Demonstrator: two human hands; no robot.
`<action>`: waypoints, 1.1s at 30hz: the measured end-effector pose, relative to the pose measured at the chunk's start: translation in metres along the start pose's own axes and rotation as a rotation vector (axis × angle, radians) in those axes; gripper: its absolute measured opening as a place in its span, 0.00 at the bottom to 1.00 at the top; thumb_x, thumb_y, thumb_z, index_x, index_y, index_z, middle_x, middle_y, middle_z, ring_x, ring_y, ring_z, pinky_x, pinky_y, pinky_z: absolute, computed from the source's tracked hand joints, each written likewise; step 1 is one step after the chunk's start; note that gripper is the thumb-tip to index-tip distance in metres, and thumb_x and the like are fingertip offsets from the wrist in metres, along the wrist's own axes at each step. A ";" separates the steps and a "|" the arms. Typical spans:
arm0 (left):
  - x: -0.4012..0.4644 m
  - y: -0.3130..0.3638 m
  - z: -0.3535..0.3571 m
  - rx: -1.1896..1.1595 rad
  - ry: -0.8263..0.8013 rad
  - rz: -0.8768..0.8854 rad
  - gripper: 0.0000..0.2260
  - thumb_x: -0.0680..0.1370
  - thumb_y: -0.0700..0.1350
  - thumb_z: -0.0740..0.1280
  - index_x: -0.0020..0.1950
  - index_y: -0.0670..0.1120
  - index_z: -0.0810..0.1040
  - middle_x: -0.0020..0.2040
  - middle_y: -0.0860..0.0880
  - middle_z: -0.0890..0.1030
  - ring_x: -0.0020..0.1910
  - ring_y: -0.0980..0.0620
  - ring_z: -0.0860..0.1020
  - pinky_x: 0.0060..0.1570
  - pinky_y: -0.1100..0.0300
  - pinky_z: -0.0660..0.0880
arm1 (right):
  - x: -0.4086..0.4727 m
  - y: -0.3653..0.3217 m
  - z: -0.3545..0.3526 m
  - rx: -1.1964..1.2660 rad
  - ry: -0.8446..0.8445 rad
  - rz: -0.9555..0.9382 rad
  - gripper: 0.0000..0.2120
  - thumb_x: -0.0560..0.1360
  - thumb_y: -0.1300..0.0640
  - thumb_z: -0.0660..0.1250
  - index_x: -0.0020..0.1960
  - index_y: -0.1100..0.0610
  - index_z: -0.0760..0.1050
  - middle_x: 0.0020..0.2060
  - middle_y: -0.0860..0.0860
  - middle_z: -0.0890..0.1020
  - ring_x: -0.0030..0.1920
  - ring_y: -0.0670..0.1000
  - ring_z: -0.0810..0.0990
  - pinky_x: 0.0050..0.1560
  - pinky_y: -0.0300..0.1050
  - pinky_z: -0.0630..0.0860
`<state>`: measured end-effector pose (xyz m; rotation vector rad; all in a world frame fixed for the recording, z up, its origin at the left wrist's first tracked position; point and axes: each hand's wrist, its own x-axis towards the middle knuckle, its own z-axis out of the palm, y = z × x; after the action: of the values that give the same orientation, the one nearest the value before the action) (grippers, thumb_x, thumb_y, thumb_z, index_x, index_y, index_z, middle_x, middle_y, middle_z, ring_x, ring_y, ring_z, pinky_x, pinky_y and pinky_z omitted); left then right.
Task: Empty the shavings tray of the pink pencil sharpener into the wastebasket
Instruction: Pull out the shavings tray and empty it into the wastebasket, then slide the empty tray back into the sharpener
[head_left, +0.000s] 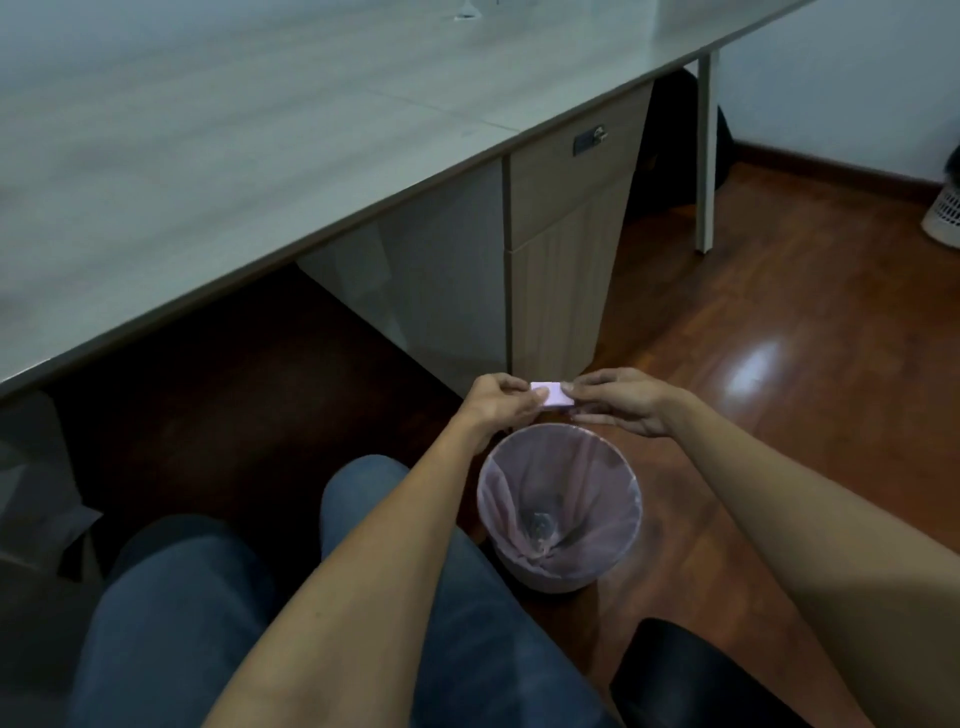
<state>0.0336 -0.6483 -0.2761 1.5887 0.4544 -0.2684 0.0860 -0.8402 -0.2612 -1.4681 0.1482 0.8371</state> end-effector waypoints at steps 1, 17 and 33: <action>-0.002 0.004 -0.004 0.036 -0.006 0.043 0.21 0.73 0.41 0.77 0.62 0.35 0.76 0.57 0.36 0.80 0.57 0.40 0.82 0.63 0.46 0.78 | -0.002 -0.004 0.001 0.011 -0.005 -0.040 0.22 0.75 0.65 0.72 0.67 0.68 0.72 0.54 0.60 0.82 0.49 0.51 0.84 0.47 0.42 0.84; -0.058 0.156 -0.066 0.178 0.067 0.638 0.26 0.70 0.38 0.79 0.66 0.36 0.78 0.60 0.39 0.84 0.54 0.49 0.84 0.58 0.61 0.79 | -0.058 -0.153 0.043 -0.118 -0.102 -0.561 0.26 0.69 0.73 0.75 0.66 0.64 0.76 0.59 0.59 0.83 0.57 0.51 0.85 0.55 0.41 0.81; -0.180 0.264 -0.214 0.271 0.359 0.784 0.27 0.71 0.45 0.79 0.67 0.39 0.77 0.59 0.44 0.84 0.55 0.48 0.85 0.52 0.63 0.80 | -0.090 -0.290 0.212 -0.246 -0.425 -0.746 0.24 0.72 0.69 0.74 0.67 0.66 0.76 0.58 0.59 0.84 0.63 0.56 0.82 0.66 0.48 0.77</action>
<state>-0.0311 -0.4637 0.0555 1.9629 0.0364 0.5813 0.1046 -0.6498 0.0559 -1.3804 -0.8016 0.5337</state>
